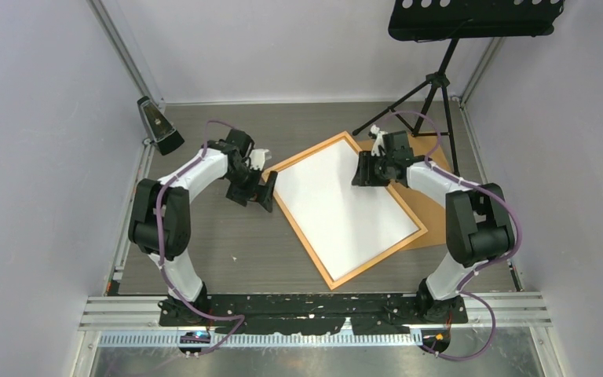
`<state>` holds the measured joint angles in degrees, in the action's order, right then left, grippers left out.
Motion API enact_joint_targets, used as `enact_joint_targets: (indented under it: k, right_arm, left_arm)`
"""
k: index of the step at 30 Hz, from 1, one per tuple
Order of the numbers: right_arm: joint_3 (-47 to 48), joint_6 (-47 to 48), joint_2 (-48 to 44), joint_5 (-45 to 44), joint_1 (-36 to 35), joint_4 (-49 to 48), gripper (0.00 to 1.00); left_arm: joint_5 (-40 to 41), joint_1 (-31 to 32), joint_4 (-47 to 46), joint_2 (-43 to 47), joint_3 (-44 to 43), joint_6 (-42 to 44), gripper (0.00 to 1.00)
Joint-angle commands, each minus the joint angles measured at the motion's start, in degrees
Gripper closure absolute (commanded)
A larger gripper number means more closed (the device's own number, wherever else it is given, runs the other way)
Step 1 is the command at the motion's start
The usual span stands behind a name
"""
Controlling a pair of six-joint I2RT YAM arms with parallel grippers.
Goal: Put the photo into the frame
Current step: Move the photo frame to the center of the board.
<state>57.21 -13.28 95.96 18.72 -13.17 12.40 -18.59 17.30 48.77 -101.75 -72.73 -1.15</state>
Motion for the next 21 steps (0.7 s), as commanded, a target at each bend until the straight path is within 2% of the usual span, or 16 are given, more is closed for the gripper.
enact_joint_targets:
  k: [1, 6, 14, 21]
  right_arm:
    - [5.7, 11.6, -4.3, -7.2, 1.4, 3.9, 0.45]
    - [7.6, 21.6, -4.2, -11.7, 3.2, 9.8, 0.4]
    - [7.5, 30.0, -1.3, -8.9, 8.5, 14.4, 0.4]
    - [5.5, 31.9, 1.5, -4.7, 11.2, 15.2, 0.48]
  left_arm:
    - [-7.8, 0.4, -3.2, -2.5, -1.5, -7.6, 0.0]
    - [-9.5, 0.6, -5.2, -5.2, -1.7, -12.0, 0.0]
    - [-12.3, 1.8, -6.3, -8.2, -4.1, -16.3, 0.0]
    - [-12.1, 2.6, -7.1, -7.4, -3.8, -16.1, 0.01]
